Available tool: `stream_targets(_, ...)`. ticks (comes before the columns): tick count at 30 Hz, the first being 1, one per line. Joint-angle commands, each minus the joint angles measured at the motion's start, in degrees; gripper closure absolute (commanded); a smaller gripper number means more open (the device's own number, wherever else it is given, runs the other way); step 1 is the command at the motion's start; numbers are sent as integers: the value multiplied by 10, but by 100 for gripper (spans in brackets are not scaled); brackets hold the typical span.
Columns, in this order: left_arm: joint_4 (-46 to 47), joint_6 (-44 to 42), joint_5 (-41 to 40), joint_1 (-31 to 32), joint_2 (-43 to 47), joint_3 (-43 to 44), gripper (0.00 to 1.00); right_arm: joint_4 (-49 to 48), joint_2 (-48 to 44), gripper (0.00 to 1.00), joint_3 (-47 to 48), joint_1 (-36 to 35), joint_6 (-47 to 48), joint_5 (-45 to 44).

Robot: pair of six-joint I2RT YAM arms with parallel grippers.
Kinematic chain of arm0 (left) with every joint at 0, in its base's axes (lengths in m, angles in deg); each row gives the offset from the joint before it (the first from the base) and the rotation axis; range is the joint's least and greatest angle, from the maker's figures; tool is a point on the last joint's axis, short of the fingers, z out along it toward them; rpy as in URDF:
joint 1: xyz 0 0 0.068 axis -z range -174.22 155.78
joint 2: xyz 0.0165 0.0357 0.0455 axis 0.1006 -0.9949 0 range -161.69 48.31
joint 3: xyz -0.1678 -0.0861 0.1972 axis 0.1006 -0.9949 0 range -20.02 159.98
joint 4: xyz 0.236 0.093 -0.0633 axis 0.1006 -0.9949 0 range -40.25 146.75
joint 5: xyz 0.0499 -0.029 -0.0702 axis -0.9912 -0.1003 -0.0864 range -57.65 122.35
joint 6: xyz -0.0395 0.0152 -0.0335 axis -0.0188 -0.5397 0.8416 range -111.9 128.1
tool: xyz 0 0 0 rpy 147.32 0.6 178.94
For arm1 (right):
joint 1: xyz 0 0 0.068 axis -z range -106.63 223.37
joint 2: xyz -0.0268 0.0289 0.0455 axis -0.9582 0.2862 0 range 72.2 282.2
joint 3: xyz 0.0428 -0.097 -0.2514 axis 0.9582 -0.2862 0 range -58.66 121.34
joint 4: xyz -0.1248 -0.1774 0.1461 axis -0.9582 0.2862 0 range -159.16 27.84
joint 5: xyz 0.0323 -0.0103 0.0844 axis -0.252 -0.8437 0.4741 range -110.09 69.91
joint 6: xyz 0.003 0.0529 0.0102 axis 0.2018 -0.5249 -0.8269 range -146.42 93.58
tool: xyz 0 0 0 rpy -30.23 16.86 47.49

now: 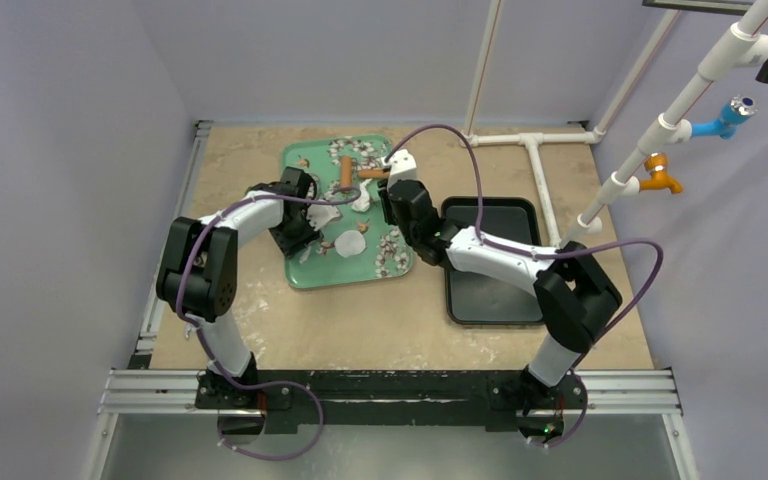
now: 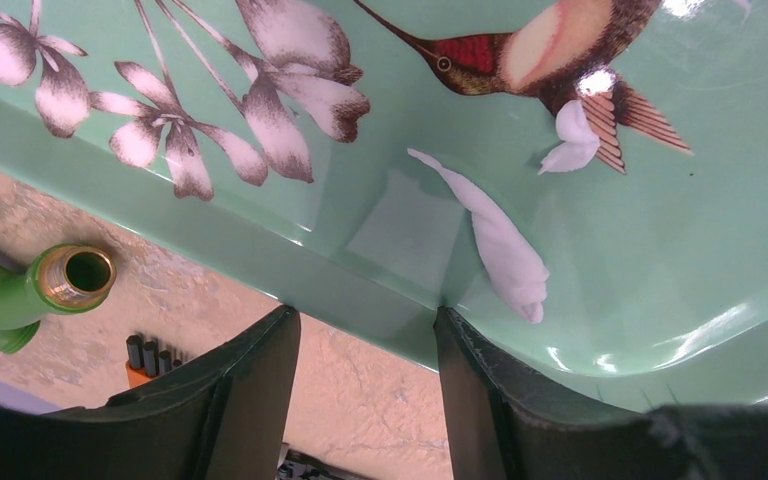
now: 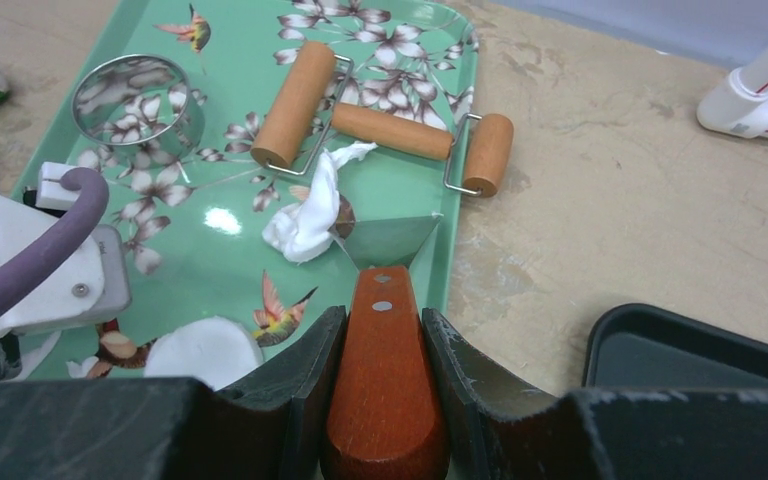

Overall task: Roll out the dumpling wrappers from the dough
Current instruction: Remove the dumpling wrapper from the work surface.

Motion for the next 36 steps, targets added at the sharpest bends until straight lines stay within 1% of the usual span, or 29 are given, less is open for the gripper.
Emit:
stream_targets(1, -40, -13, 17, 9, 13, -16, 48, 10, -42, 100, 39, 11, 35, -5)
stream_targets(4, -39, -12, 17, 9, 14, -18, 47, 34, -57, 100, 45, 11, 46, -13)
stream_targets(7, -39, -12, 17, 9, 13, -18, 46, 32, -70, 100, 31, 11, 48, -3)
stream_targets(13, -38, -12, 17, 9, 13, -19, 46, 35, -46, 100, 47, 11, 46, 19)
stream_targets(19, -37, -12, 18, 9, 15, -20, 45, 75, -15, 100, 71, 10, 75, -33)
stream_targets(24, -36, -12, 17, 9, 15, -21, 44, 64, -41, 100, 54, 10, 82, -52)
stream_targets(26, -37, -12, 18, 9, 15, -20, 44, 70, -45, 100, 56, 10, 105, -67)
stream_targets(28, -37, -12, 18, 9, 15, -20, 44, 75, -47, 100, 60, 10, 128, -101)
stream_targets(32, -37, -11, 18, 9, 15, -20, 44, 85, -58, 100, 66, 9, 155, -120)
stream_targets(34, -37, -12, 19, 9, 14, -20, 43, 83, -76, 100, 62, 9, 156, -108)
stream_targets(36, -36, -14, 21, 9, 16, -20, 43, 69, -105, 100, 47, 10, 150, -59)
